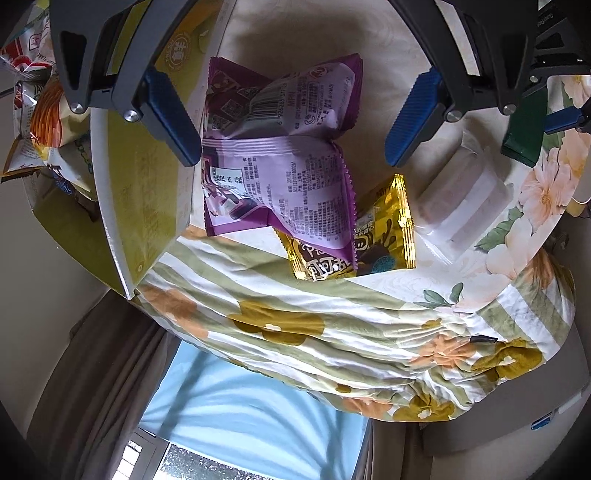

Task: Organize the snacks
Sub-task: 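Grasp the dark green bar with the left tool while the right tool grasps the purple bag, then carry both items into the cardboard box and open both tools to drop them, then move both open tools to the white packet and the gold Pillows bag, then grasp the white translucent packet with the left tool while the right tool grasps the gold Pillows bag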

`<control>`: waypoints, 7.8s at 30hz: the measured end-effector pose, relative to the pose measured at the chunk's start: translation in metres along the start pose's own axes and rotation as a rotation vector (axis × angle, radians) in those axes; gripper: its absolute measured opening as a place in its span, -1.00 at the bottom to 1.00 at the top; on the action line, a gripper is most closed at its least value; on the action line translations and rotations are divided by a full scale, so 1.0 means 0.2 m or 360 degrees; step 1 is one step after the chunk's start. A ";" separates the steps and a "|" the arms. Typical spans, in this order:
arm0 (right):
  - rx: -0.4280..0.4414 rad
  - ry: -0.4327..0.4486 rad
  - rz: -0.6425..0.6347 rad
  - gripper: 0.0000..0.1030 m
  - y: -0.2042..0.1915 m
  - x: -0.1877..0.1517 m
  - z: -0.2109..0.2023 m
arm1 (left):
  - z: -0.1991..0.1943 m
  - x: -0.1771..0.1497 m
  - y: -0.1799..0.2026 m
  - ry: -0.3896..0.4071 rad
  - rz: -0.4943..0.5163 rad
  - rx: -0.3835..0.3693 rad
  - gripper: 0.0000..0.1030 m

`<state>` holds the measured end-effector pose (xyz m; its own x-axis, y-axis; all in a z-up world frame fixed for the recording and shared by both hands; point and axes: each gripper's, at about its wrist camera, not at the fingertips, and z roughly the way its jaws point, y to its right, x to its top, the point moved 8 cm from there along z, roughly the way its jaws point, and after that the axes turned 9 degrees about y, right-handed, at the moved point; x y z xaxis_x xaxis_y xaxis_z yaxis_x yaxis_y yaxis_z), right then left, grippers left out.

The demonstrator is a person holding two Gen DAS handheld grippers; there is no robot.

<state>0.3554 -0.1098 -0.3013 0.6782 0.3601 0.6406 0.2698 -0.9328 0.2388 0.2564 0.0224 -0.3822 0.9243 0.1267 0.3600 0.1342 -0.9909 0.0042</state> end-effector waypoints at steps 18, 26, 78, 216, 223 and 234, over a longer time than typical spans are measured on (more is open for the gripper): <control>-0.0184 -0.0192 -0.0163 0.42 0.06 -0.07 0.20 | 0.03 0.07 -0.03 -0.0012 -0.0030 -0.0049 -0.19; -0.0158 -0.0190 -0.0064 0.16 0.08 -0.08 0.15 | 0.02 0.07 -0.06 -0.0008 -0.0030 -0.0064 -0.19; 0.0195 0.0259 0.0814 0.14 1.28 -0.15 -1.01 | -0.93 0.33 1.61 0.0491 0.0463 -0.0605 0.98; 0.0322 -0.0468 0.0653 0.10 -0.02 -0.05 0.27 | 0.21 0.56 0.28 0.0086 0.0445 -0.0249 0.16; 0.0311 -0.0385 0.0661 -0.01 -0.02 0.00 0.16 | 0.03 0.59 0.24 0.0184 0.0453 -0.0264 0.16; 0.0285 -0.0153 0.0703 -0.05 -0.04 0.17 -0.25 | -0.47 0.68 0.20 0.0435 0.0488 -0.0331 0.16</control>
<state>0.3413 -0.0903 -0.2455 0.8123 -0.0624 0.5799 0.0495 -0.9833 -0.1752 0.3534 -0.0041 -0.2451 0.7780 -0.1627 0.6068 -0.2314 -0.9722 0.0360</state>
